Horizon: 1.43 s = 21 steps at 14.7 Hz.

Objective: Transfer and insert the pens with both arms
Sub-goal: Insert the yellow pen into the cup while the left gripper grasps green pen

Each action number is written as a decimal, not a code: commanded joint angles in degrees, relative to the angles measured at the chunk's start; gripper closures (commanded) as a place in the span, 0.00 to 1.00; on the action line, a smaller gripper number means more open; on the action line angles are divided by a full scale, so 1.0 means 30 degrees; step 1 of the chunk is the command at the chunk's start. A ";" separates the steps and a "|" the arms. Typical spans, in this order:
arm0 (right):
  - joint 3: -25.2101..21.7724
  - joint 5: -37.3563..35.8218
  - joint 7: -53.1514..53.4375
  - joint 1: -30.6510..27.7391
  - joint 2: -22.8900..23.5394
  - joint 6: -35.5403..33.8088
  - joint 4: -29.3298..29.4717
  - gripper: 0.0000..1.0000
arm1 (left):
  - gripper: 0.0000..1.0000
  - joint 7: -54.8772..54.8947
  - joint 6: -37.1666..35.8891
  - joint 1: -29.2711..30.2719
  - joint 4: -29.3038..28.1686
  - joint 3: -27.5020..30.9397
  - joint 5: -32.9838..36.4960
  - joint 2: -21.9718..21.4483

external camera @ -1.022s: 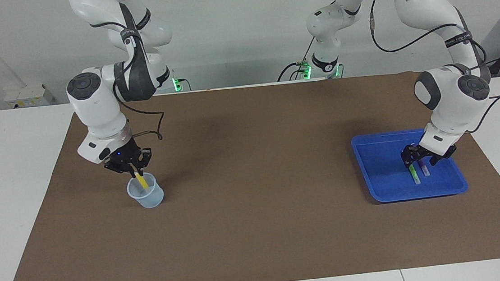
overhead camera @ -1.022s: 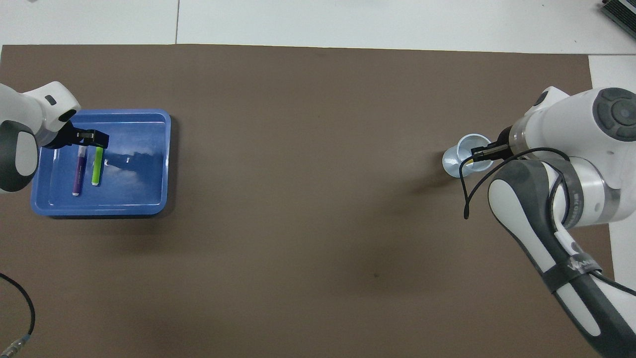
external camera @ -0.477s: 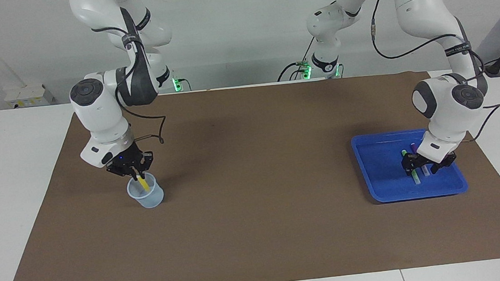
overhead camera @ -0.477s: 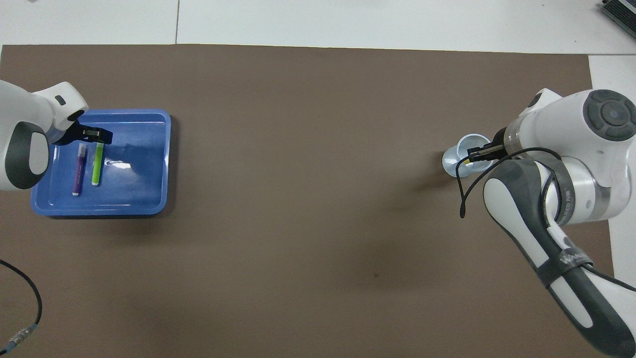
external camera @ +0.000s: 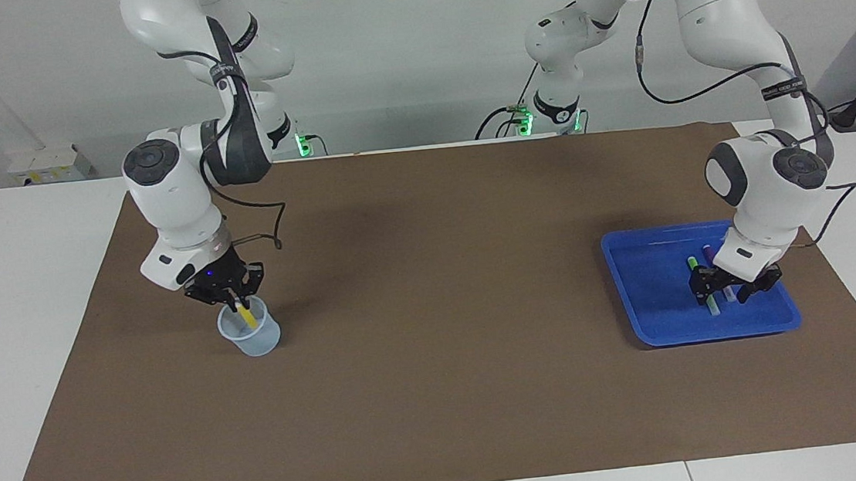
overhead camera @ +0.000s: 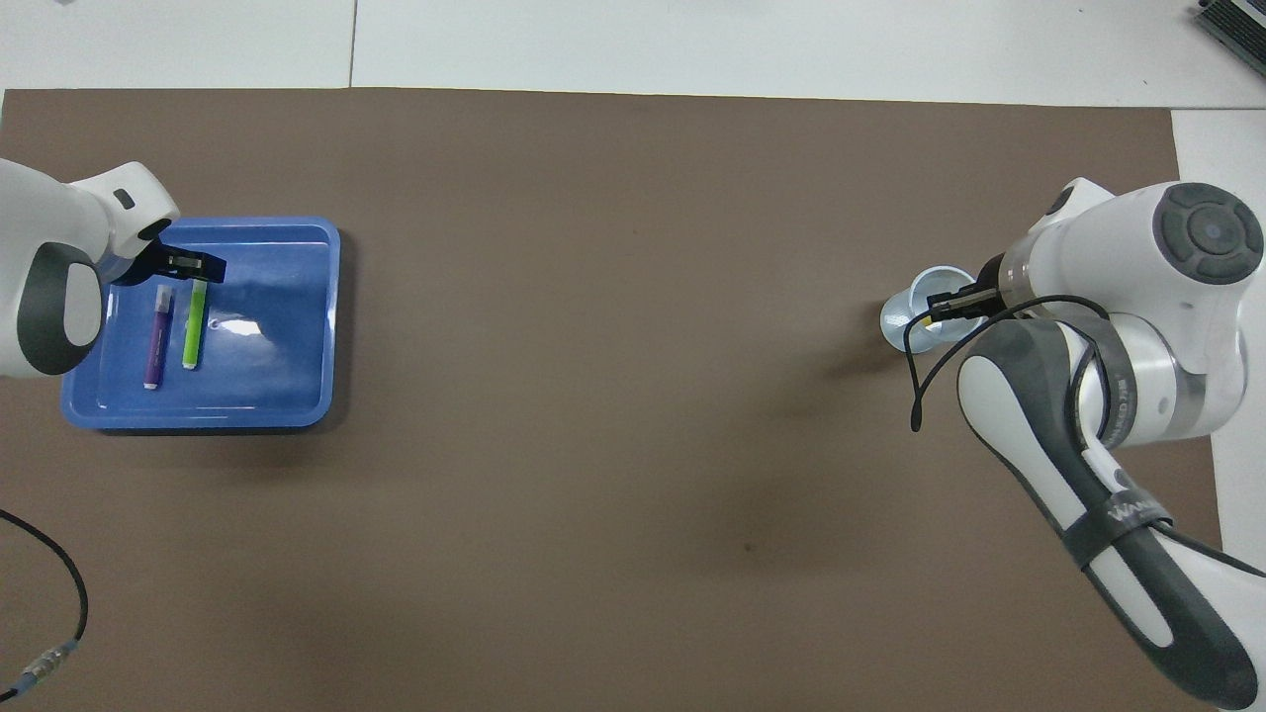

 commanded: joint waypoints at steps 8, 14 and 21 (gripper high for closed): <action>0.0302 0.0113 0.0174 -0.0476 0.0073 0.0407 -0.0396 0.00 | 0.25 0.0234 0.0917 0.0618 -0.0901 -0.0188 0.0126 0.0344; 0.0331 0.0084 0.0057 -0.0183 -0.0686 0.0086 0.0189 0.00 | 0.25 0.0351 -0.1162 0.0911 -0.0814 -0.0334 -0.1192 0.0197; 0.0361 0.0113 -0.0060 -0.0124 -0.3526 -0.2372 0.0891 0.00 | 0.42 0.0351 -0.1252 0.0823 -0.0785 -0.0334 -0.1223 0.0197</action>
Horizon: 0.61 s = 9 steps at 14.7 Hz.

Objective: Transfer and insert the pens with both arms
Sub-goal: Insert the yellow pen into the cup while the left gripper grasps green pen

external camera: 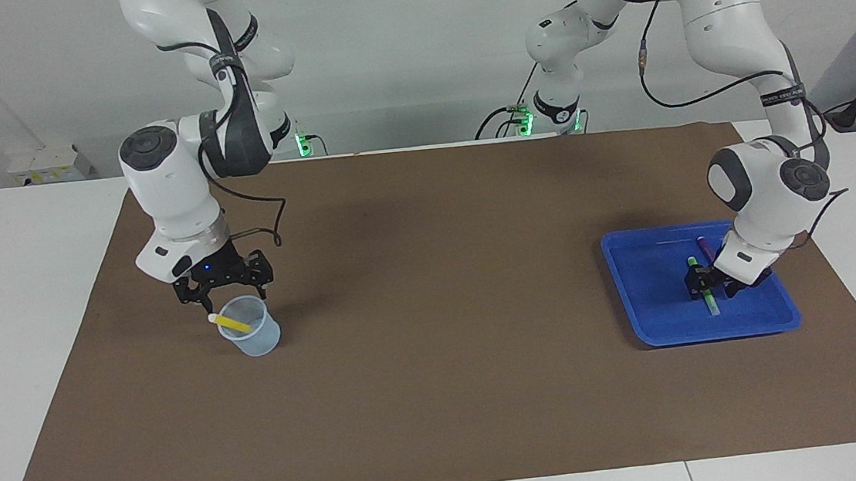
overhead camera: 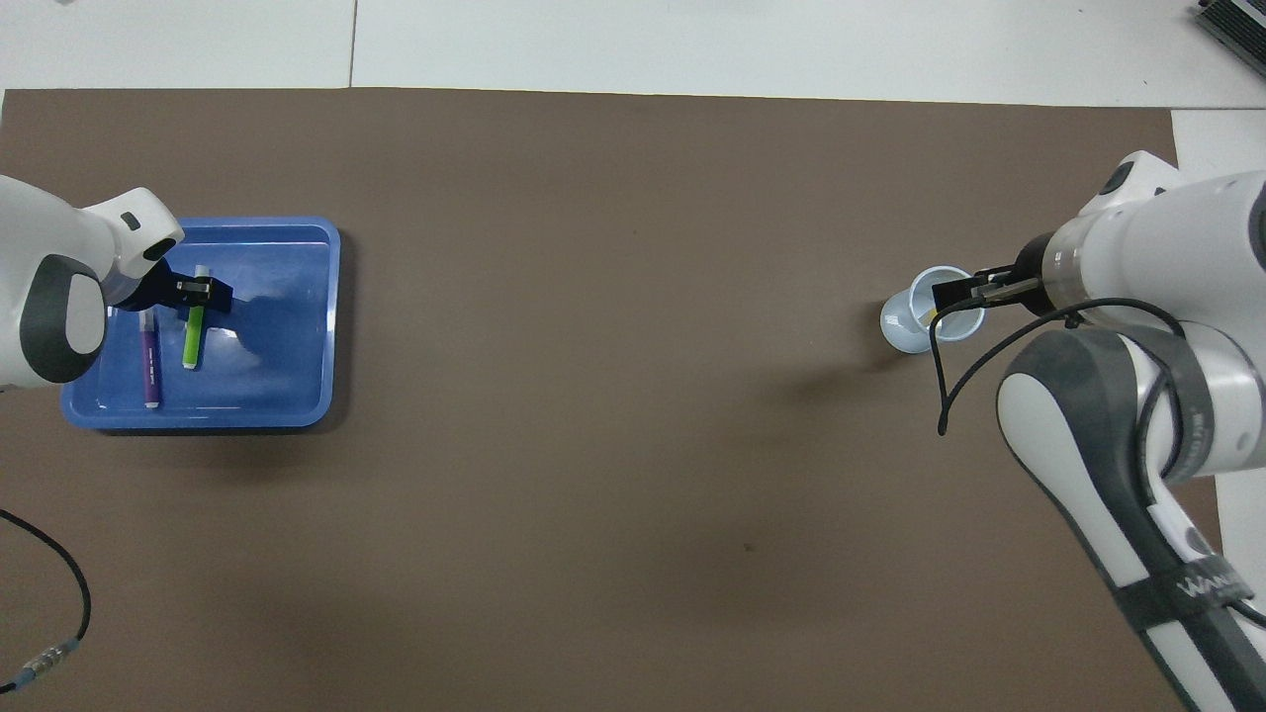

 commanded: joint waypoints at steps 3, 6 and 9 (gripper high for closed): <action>0.0718 0.0140 -0.0055 -0.0109 -0.2299 -0.2769 0.1163 0.00 | 0.95 0.0329 -0.0337 0.0111 -0.0193 -0.0107 -0.0259 -0.0199; 0.1685 0.0870 0.0003 -0.0109 -0.2536 -0.6433 0.3420 0.00 | 1.00 0.0328 -0.0513 0.0082 -0.0106 -0.0107 -0.0259 -0.0199; 0.1717 0.2274 0.0120 -0.0138 -0.3180 -0.7990 0.3513 0.00 | 1.00 0.0329 -0.1710 0.0081 0.0538 -0.0136 -0.0317 -0.0199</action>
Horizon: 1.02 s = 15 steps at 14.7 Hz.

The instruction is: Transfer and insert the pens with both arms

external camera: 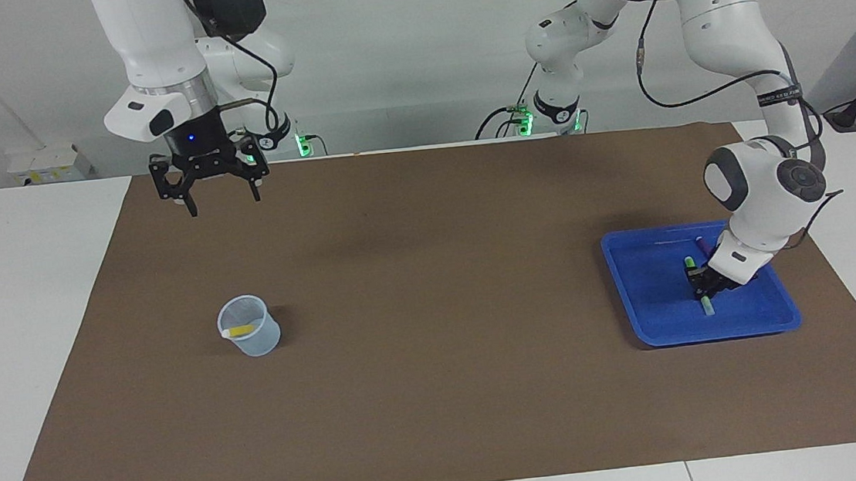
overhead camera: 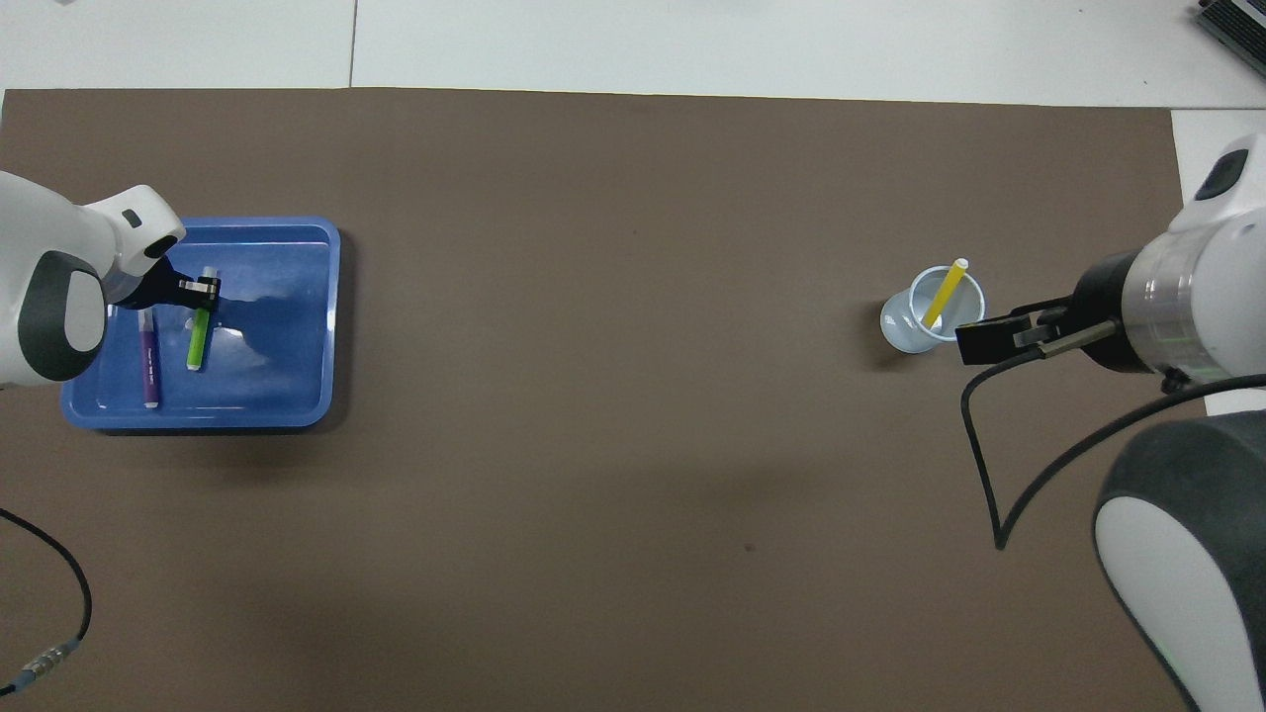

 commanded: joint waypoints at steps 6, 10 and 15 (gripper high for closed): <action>0.0011 0.1112 0.1374 -0.0172 -0.0359 -0.0964 0.0162 0.00 | 1.00 0.0028 -0.3873 0.0022 0.1234 -0.0068 -0.3354 -0.1117; 0.0011 0.1142 0.2171 -0.0376 -0.0242 -0.0643 0.0133 0.00 | 1.00 -0.3182 -0.5864 -0.0942 0.1234 -0.0126 -0.4884 -0.2143; 0.0011 0.1200 0.5498 -0.0319 0.0607 -0.0347 0.0658 0.00 | 1.00 -0.8955 -0.7888 -0.2260 0.1234 -0.0331 -0.7607 -0.3228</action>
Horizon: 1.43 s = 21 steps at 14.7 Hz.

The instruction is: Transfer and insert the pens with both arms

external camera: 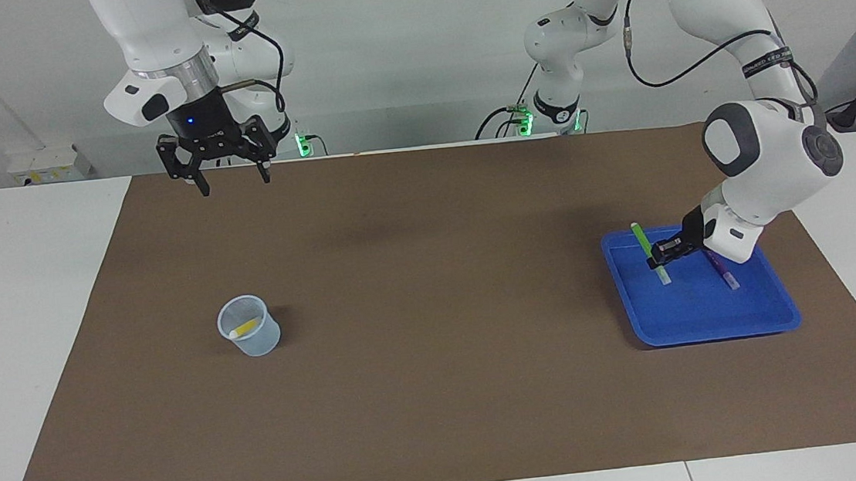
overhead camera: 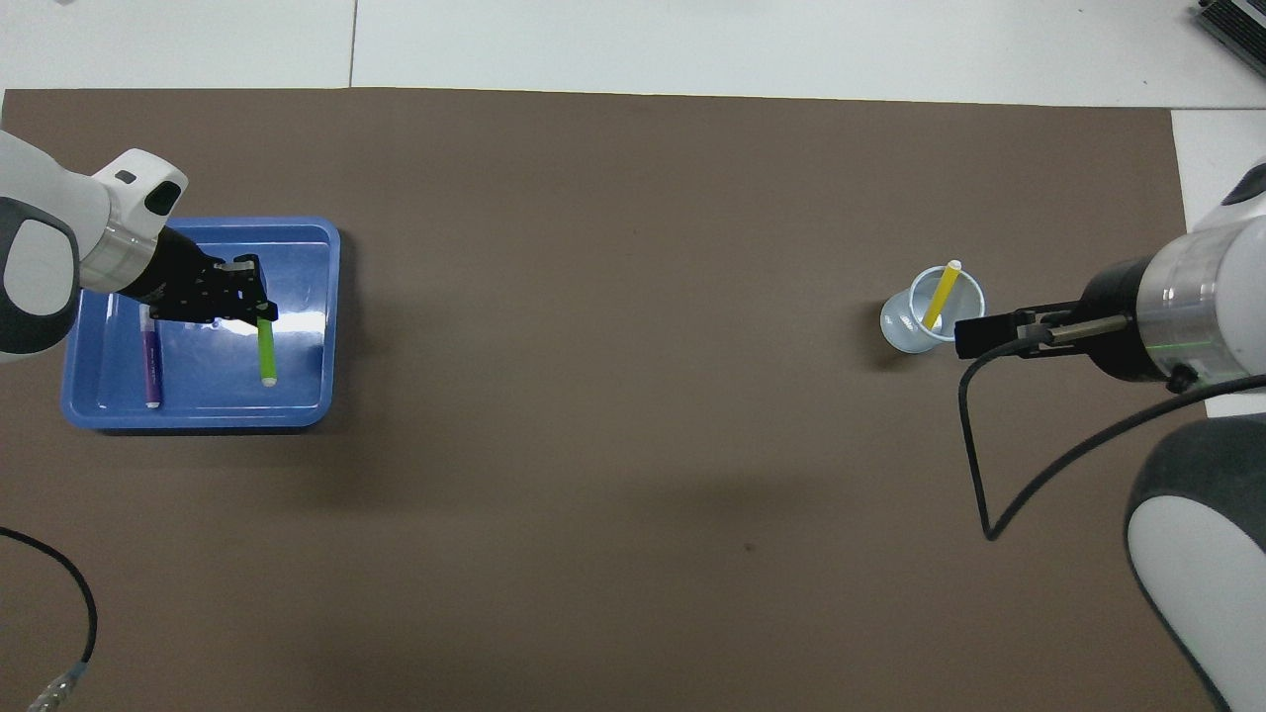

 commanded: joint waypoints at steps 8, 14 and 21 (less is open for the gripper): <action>0.0279 0.5034 0.3949 0.2170 0.0681 0.3861 -0.0900 0.00 | 1.00 -1.2039 0.0875 -0.3875 -0.0015 -0.0095 -0.5127 -0.0587; 0.0279 0.5151 0.5002 0.3436 0.1235 0.5828 -0.1489 0.00 | 1.00 -1.7344 0.2074 -0.5220 -0.0189 -0.0213 -0.7619 -0.0616; 0.0279 0.5825 0.6764 0.5460 0.3256 1.0636 -0.1813 0.01 | 1.00 -2.1717 0.4421 -0.6865 -0.0600 -0.0388 -1.1337 -0.0616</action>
